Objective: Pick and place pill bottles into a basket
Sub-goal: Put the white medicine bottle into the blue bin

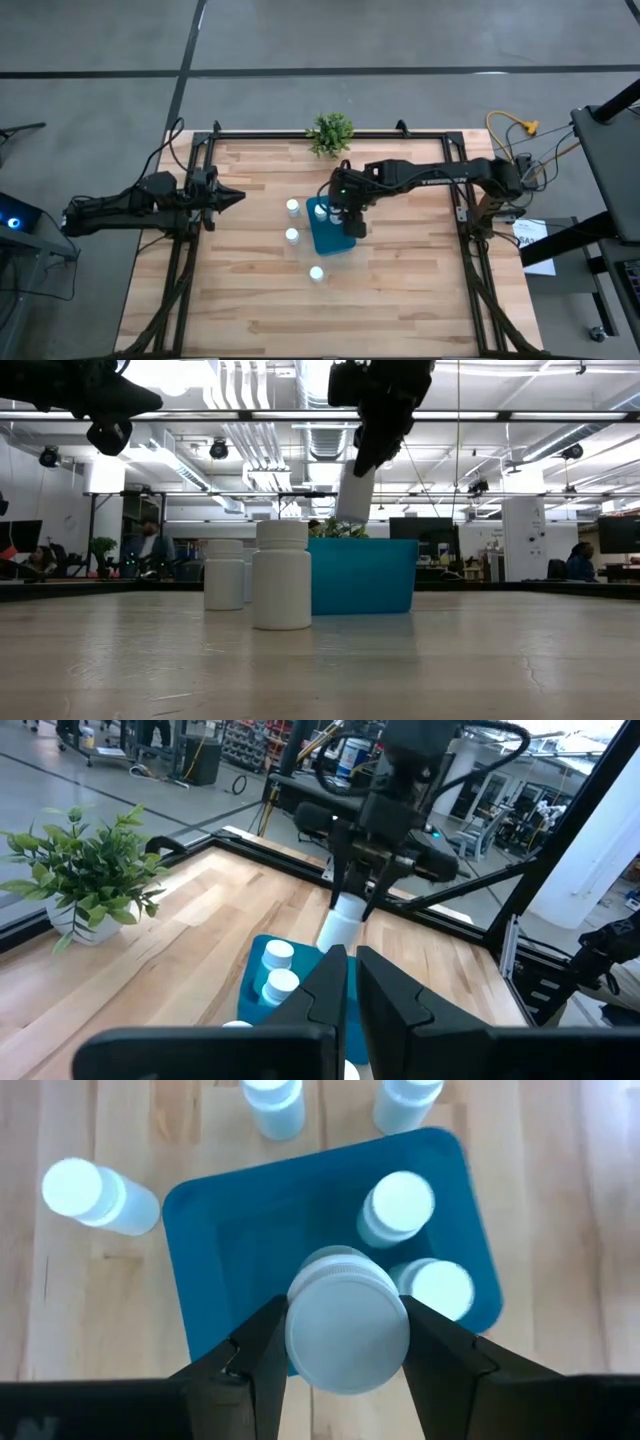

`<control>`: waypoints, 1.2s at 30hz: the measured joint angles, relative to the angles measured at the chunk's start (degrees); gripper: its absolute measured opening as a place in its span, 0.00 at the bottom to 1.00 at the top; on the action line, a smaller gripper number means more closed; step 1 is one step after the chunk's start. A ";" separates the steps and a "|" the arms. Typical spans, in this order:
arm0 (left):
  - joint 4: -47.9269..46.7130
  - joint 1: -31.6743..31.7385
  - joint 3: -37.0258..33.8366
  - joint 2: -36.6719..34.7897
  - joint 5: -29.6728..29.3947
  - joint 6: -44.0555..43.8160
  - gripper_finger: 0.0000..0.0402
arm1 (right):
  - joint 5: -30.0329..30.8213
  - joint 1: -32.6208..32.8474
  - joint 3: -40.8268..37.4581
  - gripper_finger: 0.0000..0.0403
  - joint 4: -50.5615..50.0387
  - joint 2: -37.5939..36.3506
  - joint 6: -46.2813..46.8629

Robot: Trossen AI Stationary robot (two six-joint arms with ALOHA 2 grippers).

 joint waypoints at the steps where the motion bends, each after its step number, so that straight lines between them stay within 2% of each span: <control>1: -0.02 -0.02 0.00 0.00 0.00 0.00 0.02 | -0.42 0.00 0.00 0.37 -0.08 0.53 -0.20; 18: -0.02 0.00 0.00 -0.11 0.00 0.00 0.02 | -0.74 0.00 0.00 0.37 0.89 5.78 -3.30; 36: -0.04 0.00 0.00 -0.24 0.00 0.02 0.02 | -1.14 -0.51 -3.52 0.37 1.36 5.91 -4.89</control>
